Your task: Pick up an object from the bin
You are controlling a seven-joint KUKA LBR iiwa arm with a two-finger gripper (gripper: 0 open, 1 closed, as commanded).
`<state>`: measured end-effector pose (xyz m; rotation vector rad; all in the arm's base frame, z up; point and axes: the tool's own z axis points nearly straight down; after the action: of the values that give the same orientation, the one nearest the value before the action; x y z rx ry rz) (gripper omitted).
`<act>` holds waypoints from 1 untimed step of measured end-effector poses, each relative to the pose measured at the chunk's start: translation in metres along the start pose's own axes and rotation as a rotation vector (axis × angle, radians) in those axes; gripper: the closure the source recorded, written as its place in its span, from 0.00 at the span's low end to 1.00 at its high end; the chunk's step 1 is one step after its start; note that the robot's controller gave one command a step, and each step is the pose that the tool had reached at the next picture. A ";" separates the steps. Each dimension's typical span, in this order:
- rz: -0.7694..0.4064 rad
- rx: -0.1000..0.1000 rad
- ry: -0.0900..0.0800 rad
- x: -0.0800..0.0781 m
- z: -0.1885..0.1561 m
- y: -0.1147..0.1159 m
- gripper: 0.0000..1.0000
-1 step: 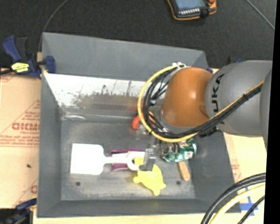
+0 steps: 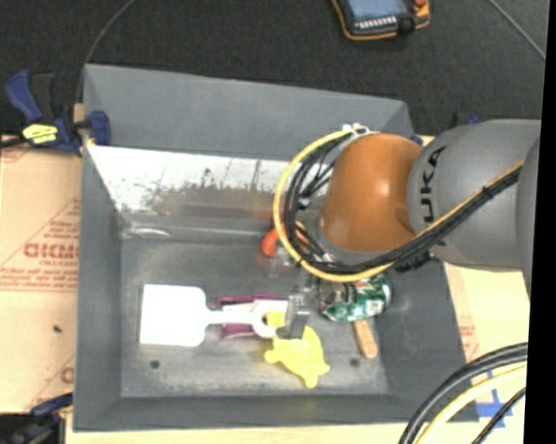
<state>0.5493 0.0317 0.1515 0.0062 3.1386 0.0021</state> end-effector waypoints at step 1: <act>-0.001 -0.001 0.011 0.001 -0.021 -0.012 0.00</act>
Offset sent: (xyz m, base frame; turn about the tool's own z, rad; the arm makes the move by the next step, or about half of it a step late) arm 0.0235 0.0086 0.0358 -0.1430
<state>0.5485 0.0192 0.1723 0.0041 3.1499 0.0043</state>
